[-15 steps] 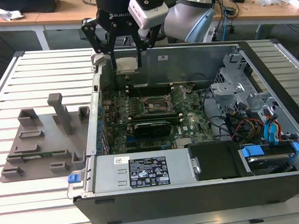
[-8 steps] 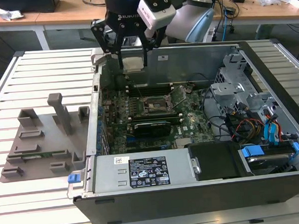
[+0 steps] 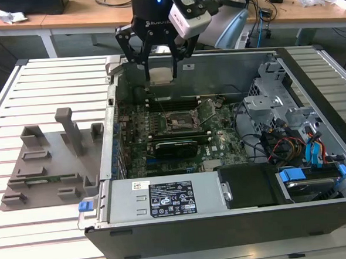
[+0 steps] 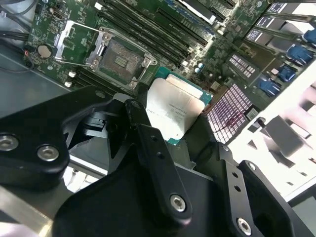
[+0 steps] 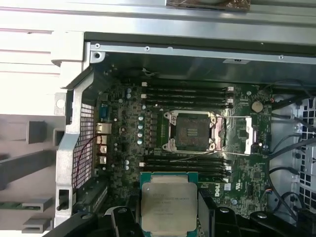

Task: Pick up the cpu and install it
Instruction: 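Pick up the cpu and move it towards the insertion slot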

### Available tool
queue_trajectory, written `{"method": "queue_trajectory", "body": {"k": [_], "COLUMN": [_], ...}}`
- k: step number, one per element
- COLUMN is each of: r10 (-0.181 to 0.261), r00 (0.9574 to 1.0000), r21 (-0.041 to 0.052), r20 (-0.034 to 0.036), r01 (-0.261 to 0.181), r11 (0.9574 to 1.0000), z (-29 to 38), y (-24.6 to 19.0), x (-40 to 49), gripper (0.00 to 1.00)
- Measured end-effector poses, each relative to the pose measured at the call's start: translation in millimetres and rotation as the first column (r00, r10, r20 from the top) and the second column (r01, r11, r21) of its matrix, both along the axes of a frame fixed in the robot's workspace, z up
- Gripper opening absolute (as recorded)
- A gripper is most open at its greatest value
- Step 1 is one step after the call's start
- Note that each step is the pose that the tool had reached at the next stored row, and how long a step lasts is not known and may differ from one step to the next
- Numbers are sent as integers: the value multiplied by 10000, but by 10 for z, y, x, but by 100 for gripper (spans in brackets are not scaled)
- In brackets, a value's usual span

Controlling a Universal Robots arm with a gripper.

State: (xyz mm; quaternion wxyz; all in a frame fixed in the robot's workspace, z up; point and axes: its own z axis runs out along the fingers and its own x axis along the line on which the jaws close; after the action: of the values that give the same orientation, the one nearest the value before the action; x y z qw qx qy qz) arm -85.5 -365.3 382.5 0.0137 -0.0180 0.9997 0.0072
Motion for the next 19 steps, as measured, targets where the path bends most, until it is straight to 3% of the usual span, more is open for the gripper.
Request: {"method": "queue_trajectory", "body": {"k": [11, 19], "r10": [0, 0], "r00": [10000, 10000], "r21": [0, 1], "r20": [-1, 0], "r01": [0, 0], "r11": [10000, 10000], "z": [-83, -130], "y": [43, 100], "x": [162, 294], "gripper": [55, 55]}}
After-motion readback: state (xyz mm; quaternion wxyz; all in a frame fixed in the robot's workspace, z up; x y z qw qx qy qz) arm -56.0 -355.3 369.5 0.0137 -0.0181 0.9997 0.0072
